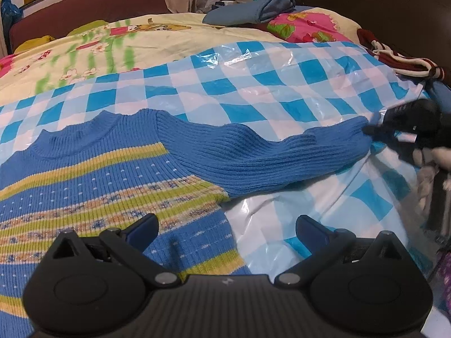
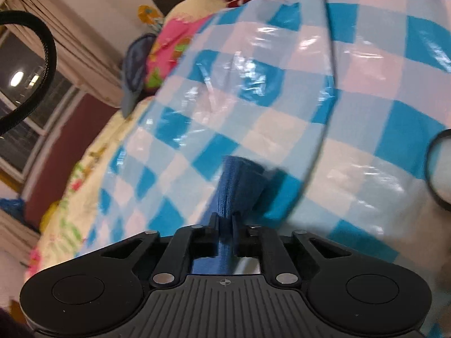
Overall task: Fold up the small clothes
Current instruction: 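Carry the sleeve across the sweater body and lay it down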
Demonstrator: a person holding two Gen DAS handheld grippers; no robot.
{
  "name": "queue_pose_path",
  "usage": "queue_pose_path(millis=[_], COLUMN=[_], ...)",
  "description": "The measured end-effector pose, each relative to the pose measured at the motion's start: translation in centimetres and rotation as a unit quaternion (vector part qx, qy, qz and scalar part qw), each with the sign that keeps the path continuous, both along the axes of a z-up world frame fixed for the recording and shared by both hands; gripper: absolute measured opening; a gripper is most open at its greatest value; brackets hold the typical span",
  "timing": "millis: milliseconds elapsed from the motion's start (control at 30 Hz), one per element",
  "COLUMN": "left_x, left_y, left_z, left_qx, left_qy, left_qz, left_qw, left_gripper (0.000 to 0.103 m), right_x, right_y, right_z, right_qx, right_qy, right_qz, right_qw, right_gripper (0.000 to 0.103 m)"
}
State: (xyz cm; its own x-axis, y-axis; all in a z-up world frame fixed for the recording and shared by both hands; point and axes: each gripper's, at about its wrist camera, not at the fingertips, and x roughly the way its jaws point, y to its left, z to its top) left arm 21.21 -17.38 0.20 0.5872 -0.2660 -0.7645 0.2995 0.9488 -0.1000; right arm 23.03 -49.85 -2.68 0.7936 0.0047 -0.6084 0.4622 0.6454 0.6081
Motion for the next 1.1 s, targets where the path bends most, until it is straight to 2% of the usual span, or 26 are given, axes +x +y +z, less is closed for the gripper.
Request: queue_pose_path(millis=[133, 200, 267, 333, 400, 467, 633, 767, 800, 833, 900, 1000, 1067, 1100], left_x=[-0.3, -0.4, -0.1, 0.0, -0.3, -0.7, -1.3, -2.0, -2.0, -2.1, -2.3, -2.5, -2.3, -2.1], left_y=[0.2, 0.2, -0.2, -0.4, -0.2, 0.2, 1.1, 0.8, 0.6, 0.3, 0.0, 0.2, 0.6, 0.9], left_z=[0.4, 0.1, -0.8, -1.8, -2.4, -2.5, -2.5, -1.7, -1.5, -1.4, -0.9, -0.4, -0.7, -1.1], left_qx=[-0.012, -0.018, -0.01, 0.003, 0.017, 0.026, 0.04, 0.038, 0.041, 0.044, 0.043, 0.04, 0.043, 0.044], left_qy=[-0.017, -0.019, -0.006, 0.012, 0.019, 0.019, 0.025, 0.021, 0.018, 0.015, 0.01, -0.003, -0.001, 0.007], left_qz=[0.004, 0.005, 0.002, 0.0, 0.0, 0.002, 0.017, 0.016, 0.014, 0.011, 0.006, 0.004, 0.006, 0.008], left_qw=[0.9998, 0.9996, 0.9999, 0.9999, 0.9997, 0.9995, 0.9987, 0.9989, 0.9989, 0.9989, 0.999, 0.9992, 0.9991, 0.999], left_gripper=[0.103, 0.103, 0.103, 0.103, 0.103, 0.103, 0.103, 0.103, 0.103, 0.103, 0.103, 0.103, 0.103, 0.103], right_x=[-1.8, -2.8, -2.9, -2.3, -2.3, -2.7, -3.2, -3.1, -3.1, -2.9, -3.1, -3.0, -2.6, -2.1], right_y=[-0.7, -0.9, -0.9, -1.3, -1.6, -2.0, -2.3, -2.9, -3.0, -2.9, -2.5, -1.9, -1.7, -1.7], right_z=[2.9, 3.3, 2.1, -0.1, -1.3, -2.0, -2.0, -2.7, -3.3, -3.7, -3.4, -1.8, -0.8, -0.7], right_qx=[0.007, 0.003, -0.01, 0.008, 0.022, 0.056, 0.075, 0.112, 0.13, 0.139, 0.127, 0.104, 0.082, 0.072], right_qy=[-0.08, -0.1, -0.076, -0.03, -0.014, -0.01, 0.002, -0.009, -0.012, -0.012, -0.014, -0.037, -0.049, -0.037], right_qz=[-0.014, -0.023, -0.023, -0.026, -0.036, -0.038, -0.041, -0.06, -0.06, -0.061, -0.063, -0.051, -0.046, -0.045], right_qw=[0.997, 0.995, 0.997, 0.999, 0.999, 0.998, 0.996, 0.992, 0.99, 0.988, 0.99, 0.993, 0.994, 0.996], right_gripper=[0.007, 0.007, 0.007, 0.007, 0.007, 0.009, 0.015, 0.031, 0.031, 0.031, 0.02, 0.008, 0.008, 0.008])
